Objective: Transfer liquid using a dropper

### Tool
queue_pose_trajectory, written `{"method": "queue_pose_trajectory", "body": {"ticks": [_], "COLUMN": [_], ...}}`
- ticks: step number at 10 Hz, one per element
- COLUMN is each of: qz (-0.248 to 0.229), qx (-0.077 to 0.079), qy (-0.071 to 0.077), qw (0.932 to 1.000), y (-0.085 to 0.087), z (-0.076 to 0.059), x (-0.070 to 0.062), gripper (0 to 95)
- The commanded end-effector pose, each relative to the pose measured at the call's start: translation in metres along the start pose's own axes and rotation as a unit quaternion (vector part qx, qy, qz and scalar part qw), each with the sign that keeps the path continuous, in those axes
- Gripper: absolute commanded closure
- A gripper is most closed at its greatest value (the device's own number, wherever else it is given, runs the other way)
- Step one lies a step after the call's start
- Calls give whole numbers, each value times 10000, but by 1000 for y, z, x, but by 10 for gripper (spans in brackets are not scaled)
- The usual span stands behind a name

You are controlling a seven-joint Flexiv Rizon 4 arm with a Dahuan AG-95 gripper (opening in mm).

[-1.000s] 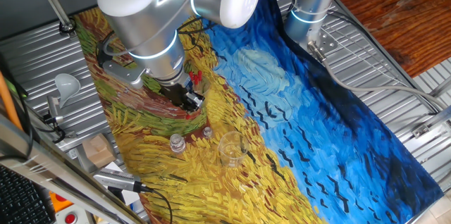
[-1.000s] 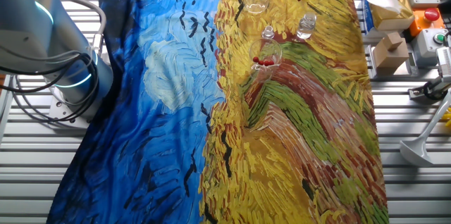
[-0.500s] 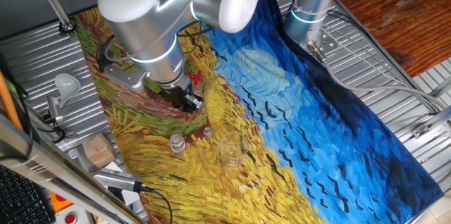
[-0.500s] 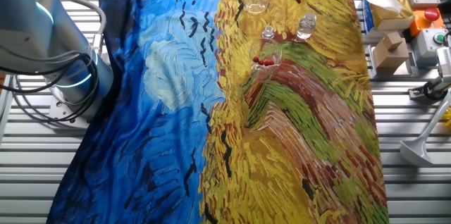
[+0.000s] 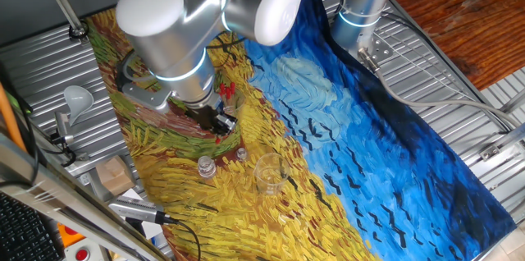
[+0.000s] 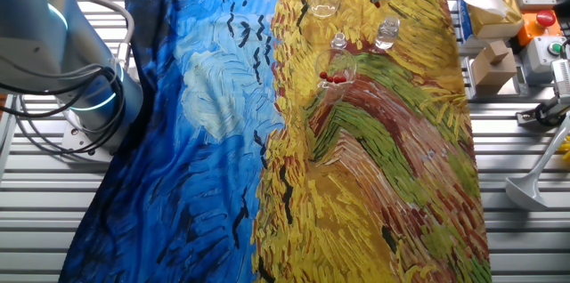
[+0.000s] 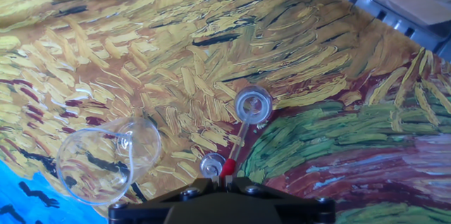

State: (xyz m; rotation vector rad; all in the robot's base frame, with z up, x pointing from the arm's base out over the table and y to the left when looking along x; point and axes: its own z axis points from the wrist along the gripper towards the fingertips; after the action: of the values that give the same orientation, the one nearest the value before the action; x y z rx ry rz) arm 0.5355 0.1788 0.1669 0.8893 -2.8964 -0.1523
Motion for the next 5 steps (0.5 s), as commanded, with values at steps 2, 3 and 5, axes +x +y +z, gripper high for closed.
{"method": "queue_pose_trajectory", "body": {"ticks": [2,3,5], "qz": [-32,-34,-49], "qx": [63,61,55], "qy": [43,42,36], "qw": [10000,10000,10000], "y": [4,4,4], "z": [4,5,6], "x": [-2,-3,-3], "gripper": [950,950,950]}}
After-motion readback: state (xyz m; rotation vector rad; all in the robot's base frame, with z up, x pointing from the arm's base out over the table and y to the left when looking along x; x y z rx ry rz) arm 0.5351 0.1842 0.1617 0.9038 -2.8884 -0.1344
